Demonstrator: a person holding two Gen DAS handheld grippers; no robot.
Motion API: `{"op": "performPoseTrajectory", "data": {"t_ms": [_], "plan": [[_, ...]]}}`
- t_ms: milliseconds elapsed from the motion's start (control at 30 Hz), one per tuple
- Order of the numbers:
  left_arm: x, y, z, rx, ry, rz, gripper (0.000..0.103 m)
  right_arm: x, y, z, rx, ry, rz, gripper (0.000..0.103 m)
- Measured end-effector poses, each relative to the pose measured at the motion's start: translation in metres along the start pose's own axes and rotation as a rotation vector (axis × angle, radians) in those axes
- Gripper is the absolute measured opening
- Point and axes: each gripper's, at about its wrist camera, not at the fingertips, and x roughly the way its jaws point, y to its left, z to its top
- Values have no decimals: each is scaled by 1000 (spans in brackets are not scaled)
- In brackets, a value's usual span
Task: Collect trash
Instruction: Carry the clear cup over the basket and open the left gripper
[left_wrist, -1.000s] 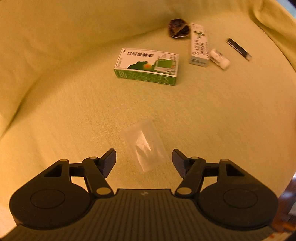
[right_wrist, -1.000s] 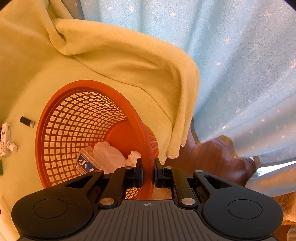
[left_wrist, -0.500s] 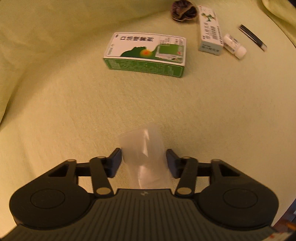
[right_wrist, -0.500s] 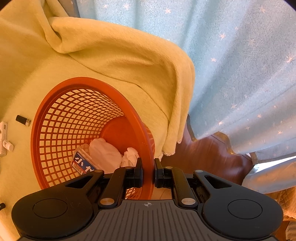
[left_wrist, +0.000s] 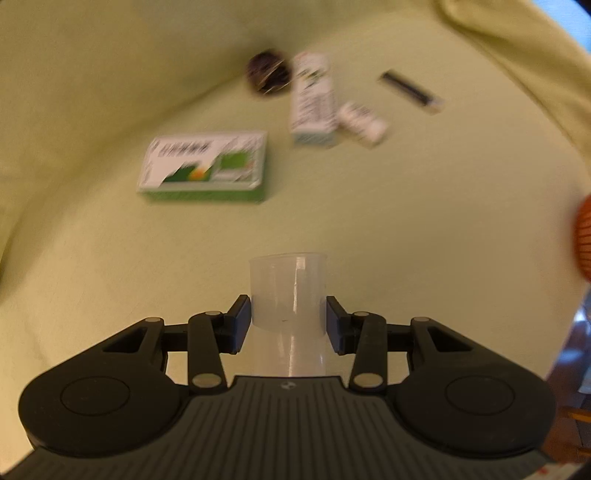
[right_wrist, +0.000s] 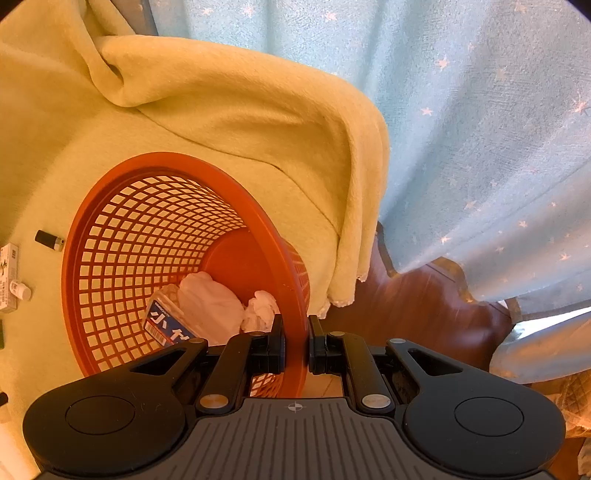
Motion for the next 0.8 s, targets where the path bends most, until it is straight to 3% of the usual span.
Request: {"op": "performPoseTrajectory", "data": {"t_ms": [333,800], "plan": [[-60,-88,42,130,-73,-149,37,-1,-1,7,4,-9,24,8],[-103,-203,80,303,-90,-294,37,-3,-2,13,5,-21,56,8]]}}
